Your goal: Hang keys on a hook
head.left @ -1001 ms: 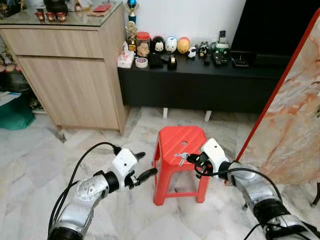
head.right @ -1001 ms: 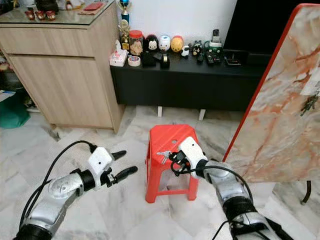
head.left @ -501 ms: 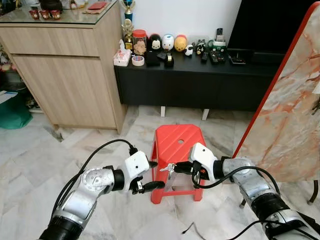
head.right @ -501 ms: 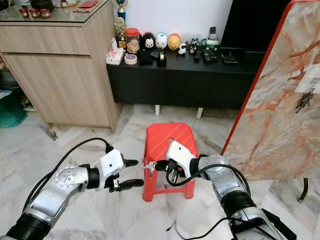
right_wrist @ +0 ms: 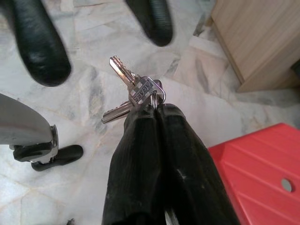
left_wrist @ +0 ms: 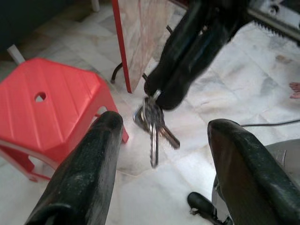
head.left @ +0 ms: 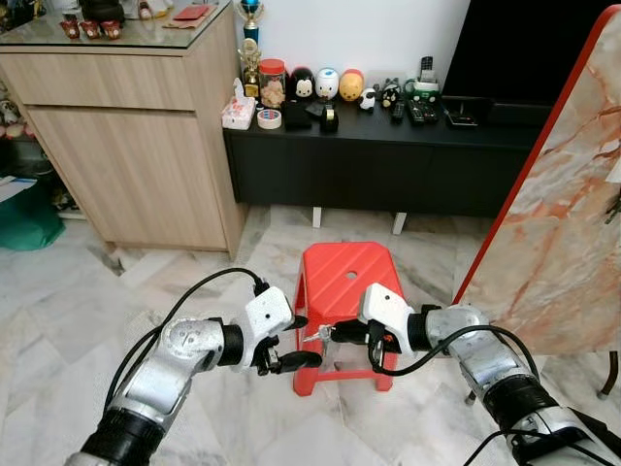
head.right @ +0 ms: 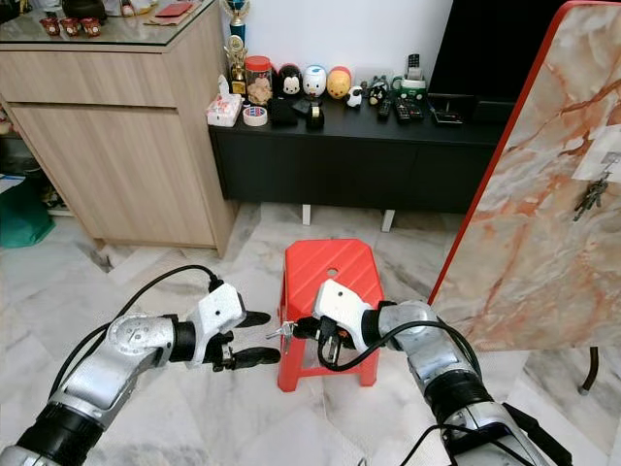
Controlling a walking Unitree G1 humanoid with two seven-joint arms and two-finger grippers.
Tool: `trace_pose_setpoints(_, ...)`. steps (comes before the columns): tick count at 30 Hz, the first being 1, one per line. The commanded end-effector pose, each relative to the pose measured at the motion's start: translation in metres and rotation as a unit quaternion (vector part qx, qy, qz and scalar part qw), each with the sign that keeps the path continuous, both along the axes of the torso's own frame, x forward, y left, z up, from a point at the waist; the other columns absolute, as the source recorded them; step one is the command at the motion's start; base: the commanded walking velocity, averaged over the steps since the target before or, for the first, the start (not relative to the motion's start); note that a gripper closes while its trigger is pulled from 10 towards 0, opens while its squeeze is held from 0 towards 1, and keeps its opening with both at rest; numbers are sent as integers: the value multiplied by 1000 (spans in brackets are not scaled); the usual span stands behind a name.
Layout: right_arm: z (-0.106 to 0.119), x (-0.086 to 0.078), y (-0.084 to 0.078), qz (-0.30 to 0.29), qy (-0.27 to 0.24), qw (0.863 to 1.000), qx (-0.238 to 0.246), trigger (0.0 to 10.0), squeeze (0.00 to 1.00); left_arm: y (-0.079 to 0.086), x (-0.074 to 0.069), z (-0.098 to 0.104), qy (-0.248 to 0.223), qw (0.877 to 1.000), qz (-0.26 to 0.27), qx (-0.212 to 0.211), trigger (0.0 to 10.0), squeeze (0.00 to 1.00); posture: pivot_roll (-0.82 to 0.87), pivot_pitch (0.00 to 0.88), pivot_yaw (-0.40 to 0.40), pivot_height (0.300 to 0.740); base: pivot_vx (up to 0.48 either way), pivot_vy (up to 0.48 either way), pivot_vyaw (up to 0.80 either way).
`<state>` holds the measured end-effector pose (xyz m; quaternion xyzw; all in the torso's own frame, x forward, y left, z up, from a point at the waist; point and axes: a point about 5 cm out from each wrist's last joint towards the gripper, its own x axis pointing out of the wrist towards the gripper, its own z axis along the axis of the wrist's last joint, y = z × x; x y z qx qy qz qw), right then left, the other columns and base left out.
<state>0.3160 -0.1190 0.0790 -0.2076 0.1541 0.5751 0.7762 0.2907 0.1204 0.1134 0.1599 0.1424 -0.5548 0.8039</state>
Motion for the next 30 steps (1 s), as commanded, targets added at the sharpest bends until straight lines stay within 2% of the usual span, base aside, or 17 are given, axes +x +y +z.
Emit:
trace_pose_setpoints(1, 9, 4, 5, 16, -22, 1000, -5, 10000, 0, 1, 2, -2, 20, 1000, 1, 0, 10000, 0, 100, 0, -81, 740, 0, 0, 0)
trace_pose_setpoints(7, 11, 6, 7, 13, -36, 999, -5, 10000, 0, 9, 7, -8, 51, 998, 20, 32, 10000, 0, 96, 0, -75, 740, 0, 0, 0)
trace_pose_setpoints(17, 13, 8, 9, 12, -45, 999, -10, 10000, 0, 10, 4, -13, 81, 996, 32, 30, 10000, 0, 96, 0, -73, 740, 0, 0, 0)
trace_pose_setpoints(18, 12, 7, 9, 13, -45, 999, -11, 10000, 0, 9, 4, -13, 86, 995, 34, 25, 8118, 0, 96, 0, -73, 740, 0, 0, 0)
trace_pose_setpoints(20, 12, 7, 9, 13, -45, 999, -11, 10000, 0, 9, 4, -13, 87, 995, 33, 26, 8118, 0, 96, 0, -73, 740, 0, 0, 0)
trace_pose_setpoints(21, 12, 7, 9, 13, -45, 999, -11, 10000, 0, 9, 4, -12, 86, 995, 33, 30, 6667, 0, 99, 0, -76, 740, 0, 0, 0)
trace_pose_setpoints(22, 12, 7, 9, 13, -45, 999, -11, 10000, 0, 8, 4, -12, 90, 995, 32, 27, 6510, 0, 99, 0, -76, 740, 0, 0, 0)
trace_pose_setpoints(24, 12, 7, 9, 13, -45, 999, -11, 10000, 0, 8, 4, -12, 91, 995, 31, 24, 6510, 0, 99, 0, -76, 740, 0, 0, 0)
trace_pose_setpoints(25, 11, 6, 9, 15, -44, 999, -11, 10000, 0, 7, 4, -10, 93, 995, 32, 18, 7294, 0, 99, 0, -76, 740, 0, 0, 0)
trace_pose_setpoints(28, 10, 5, 9, 18, -42, 999, -12, 10000, 0, 5, 4, -9, 94, 995, 30, 16, 7490, 0, 97, 0, -76, 740, 0, 0, 0)
trace_pose_setpoints(29, 10, 5, 9, 19, -41, 999, -12, 10000, 0, 4, 5, -8, 98, 995, 33, 10, 8000, 0, 97, 0, -76, 740, 0, 0, 0)
trace_pose_setpoints(30, 9, 4, 9, 19, -40, 999, -12, 10000, 0, 3, 5, -8, 100, 994, 36, 5, 8000, 0, 97, 0, -76, 740, 0, 0, 0)
